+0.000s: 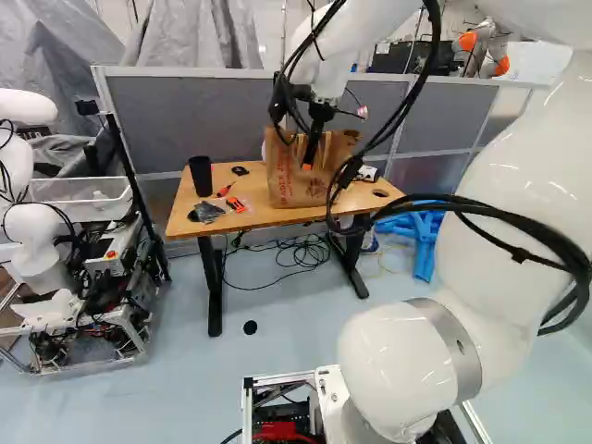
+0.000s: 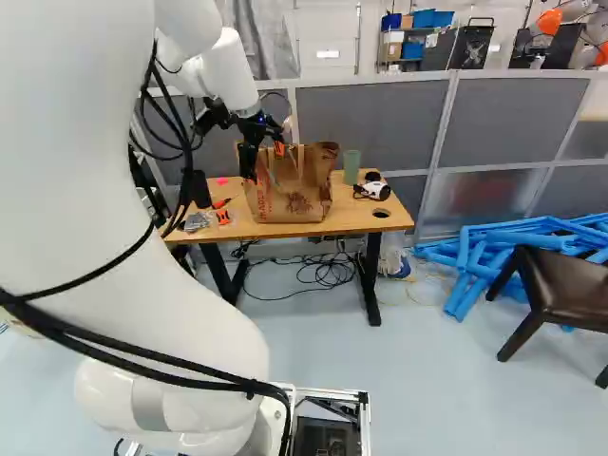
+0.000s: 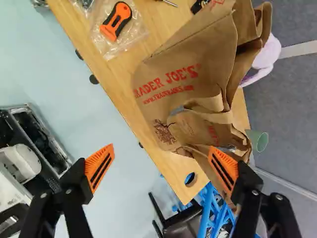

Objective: Pick up the bag on the ground and place it on the table

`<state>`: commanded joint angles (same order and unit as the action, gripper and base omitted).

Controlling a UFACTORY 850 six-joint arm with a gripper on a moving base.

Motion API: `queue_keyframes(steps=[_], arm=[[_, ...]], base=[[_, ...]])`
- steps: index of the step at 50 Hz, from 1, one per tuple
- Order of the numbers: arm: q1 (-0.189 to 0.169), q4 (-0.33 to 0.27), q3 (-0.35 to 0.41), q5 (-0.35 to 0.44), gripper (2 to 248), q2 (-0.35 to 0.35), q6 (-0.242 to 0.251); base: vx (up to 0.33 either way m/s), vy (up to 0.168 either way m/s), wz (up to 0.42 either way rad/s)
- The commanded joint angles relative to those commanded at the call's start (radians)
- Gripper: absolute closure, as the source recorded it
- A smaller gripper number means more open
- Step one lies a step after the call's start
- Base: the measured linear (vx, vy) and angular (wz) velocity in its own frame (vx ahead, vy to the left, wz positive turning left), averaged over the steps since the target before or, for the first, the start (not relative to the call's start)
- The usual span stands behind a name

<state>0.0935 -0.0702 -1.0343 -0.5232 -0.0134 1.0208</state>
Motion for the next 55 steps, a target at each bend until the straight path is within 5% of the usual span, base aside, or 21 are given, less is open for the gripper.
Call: queue_keyframes(steps=[55], arm=[[-0.05, 0.038, 0.507, 0.747, 3, -0.142, -0.546]], base=[[0.0, 0.0, 0.0]])
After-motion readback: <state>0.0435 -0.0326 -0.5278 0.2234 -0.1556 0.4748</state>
